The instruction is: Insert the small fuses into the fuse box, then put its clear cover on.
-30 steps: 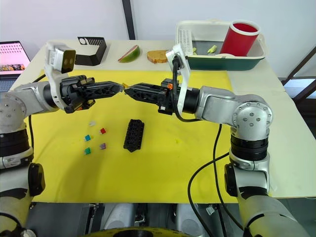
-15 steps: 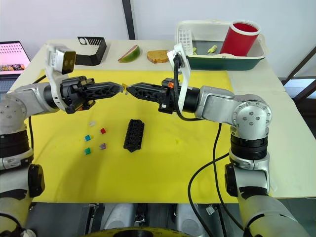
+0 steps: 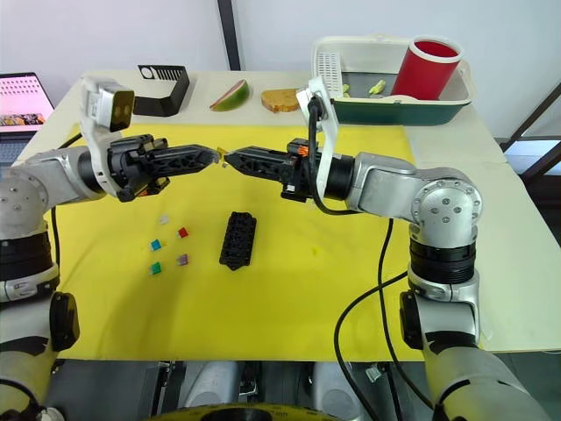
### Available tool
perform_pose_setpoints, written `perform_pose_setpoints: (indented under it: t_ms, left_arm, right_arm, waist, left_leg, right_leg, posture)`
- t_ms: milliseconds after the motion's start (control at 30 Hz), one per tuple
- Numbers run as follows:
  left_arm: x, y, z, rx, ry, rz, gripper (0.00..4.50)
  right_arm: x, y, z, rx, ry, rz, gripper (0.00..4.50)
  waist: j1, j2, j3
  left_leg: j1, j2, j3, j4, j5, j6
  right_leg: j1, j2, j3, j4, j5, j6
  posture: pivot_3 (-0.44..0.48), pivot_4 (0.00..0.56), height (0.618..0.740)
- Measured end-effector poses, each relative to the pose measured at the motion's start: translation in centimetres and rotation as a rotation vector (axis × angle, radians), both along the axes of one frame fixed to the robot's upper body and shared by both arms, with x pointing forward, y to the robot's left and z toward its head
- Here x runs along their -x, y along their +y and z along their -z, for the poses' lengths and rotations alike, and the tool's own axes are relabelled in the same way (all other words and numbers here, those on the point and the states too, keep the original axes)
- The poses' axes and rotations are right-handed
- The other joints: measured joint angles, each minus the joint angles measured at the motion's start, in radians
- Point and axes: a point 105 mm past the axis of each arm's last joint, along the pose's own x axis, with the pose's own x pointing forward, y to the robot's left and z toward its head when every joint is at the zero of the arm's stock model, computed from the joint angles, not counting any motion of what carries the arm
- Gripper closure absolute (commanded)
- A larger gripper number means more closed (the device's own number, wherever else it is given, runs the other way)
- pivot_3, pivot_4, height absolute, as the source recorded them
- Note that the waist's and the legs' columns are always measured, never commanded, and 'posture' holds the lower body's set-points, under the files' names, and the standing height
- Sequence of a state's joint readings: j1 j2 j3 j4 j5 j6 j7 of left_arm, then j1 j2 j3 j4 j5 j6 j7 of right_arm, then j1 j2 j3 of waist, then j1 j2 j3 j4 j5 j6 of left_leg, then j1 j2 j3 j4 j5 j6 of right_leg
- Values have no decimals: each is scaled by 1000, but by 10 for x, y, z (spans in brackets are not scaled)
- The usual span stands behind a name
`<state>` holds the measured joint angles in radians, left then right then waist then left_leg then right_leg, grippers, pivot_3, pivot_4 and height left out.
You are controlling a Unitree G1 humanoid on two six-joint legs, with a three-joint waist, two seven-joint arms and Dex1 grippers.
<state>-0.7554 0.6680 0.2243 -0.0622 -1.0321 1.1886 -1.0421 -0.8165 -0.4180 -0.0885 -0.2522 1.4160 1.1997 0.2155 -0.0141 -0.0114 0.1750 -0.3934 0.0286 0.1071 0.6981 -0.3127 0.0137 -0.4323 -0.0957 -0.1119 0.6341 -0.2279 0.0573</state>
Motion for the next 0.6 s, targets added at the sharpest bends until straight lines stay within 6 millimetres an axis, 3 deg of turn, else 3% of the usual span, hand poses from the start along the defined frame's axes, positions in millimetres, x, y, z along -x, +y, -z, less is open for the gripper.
perform_pose_setpoints:
  t_ms: [33,167,267,433,500,600]
  left_arm:
    - [-1,1,1,-16,-9,-10,3585]
    - [-1,8,8,-113,-62,-50,1523]
    - [2,25,30,-283,-113,-83,177]
    - [14,51,100,-618,-197,-30,74]
    - [13,53,111,-655,-255,-21,74]
    - [12,55,116,-691,-356,-11,74]
  right_arm:
    - [1,1,0,10,-6,-8,4500]
    - [3,-1,4,101,-72,-15,4500]
    - [4,-5,20,248,-171,-13,4500]
    - [8,1,66,449,-327,-100,4500]
    - [10,7,79,488,-371,-140,4500]
    - [15,12,91,517,-410,-178,4500]
  waist:
    - [0,0,0]
    - [-1,0,0]
    - [-2,1,1]
    - [2,1,0]
    - [6,1,0]
    - [7,1,1]
  left_leg:
    - [0,0,0,0,0,0]
    - [0,0,0,-1,0,0]
    - [0,0,1,-2,0,0]
    - [-4,0,2,-4,-1,1]
    - [-14,0,0,1,0,0]
    - [-16,0,1,2,-1,2]
  right_leg:
    - [0,0,0,0,0,0]
    - [-1,0,0,-1,0,0]
    - [-2,1,0,-2,0,0]
    - [-6,1,0,-3,0,0]
    - [-13,1,-1,-1,0,0]
    - [-14,0,-2,-2,0,0]
  posture:
    - [0,150,740]
    - [0,150,740]
    - [0,150,740]
    - [0,150,740]
    - [0,150,740]
    - [0,150,740]
